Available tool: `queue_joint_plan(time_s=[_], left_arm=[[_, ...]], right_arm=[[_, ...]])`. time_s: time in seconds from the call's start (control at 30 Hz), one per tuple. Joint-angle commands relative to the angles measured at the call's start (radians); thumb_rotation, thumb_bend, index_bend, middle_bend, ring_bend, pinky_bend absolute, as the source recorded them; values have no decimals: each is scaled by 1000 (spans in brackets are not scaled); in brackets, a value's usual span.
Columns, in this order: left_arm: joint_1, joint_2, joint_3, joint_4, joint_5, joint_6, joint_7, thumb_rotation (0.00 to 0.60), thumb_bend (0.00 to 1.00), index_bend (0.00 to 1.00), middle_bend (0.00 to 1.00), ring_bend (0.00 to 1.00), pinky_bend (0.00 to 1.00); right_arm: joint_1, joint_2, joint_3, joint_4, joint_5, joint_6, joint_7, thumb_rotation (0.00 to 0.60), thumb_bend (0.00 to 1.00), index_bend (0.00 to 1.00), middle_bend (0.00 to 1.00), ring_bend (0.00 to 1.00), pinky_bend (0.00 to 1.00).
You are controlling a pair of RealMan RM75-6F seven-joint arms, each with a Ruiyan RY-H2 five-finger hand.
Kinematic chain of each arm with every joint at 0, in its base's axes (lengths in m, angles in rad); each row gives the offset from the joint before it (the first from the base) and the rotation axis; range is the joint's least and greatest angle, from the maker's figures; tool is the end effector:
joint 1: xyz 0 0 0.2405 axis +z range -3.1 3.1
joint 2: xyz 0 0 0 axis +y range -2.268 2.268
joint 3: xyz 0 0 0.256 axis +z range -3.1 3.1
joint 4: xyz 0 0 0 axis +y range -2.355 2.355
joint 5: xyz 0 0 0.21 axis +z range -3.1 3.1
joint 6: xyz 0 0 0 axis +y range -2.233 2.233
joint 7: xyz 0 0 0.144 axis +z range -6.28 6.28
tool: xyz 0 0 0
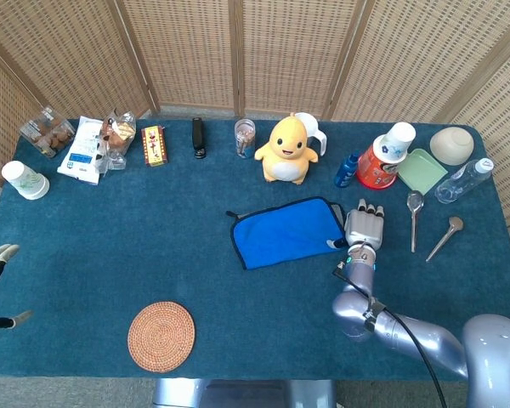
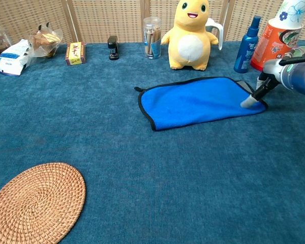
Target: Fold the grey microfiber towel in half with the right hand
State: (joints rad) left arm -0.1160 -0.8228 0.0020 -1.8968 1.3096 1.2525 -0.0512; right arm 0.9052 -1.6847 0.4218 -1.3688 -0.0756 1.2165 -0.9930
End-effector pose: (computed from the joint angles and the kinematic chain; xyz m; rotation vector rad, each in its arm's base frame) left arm -0.3071 0.1683 0.1962 -1.3499 -1.2065 -0.6893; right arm -0.1751 -0.3890 -0.0117 1.2994 -1.2546 0.3328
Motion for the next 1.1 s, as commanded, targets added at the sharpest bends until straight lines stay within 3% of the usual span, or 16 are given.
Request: queue_joint_plan(time_s=[0.03,0.77,1.03,1.1], left_arm=[[0,0,0,1,0,-1,-1,600,103,0,0,0,0],[-4,-2,-1,3,-9,-9,4,600,102,0,0,0,0],[-4,-2,2,-1,-5,-9,10,600,102,0,0,0,0],[-4,-2,2,-2,-5,-9,10,600,102,0,0,0,0]], right_arm=[[-1,-10,-1,15,-15,-3,14,598,0,539,0,0,88],[-27,-8,60,37,0,5,80,600,99,644,0,0,103],[-55,28,70,2,-1,7,102,600,89,636,0,0,103],[-61,35,74,-8,6,-1,109,599,57,577,0,0,103]])
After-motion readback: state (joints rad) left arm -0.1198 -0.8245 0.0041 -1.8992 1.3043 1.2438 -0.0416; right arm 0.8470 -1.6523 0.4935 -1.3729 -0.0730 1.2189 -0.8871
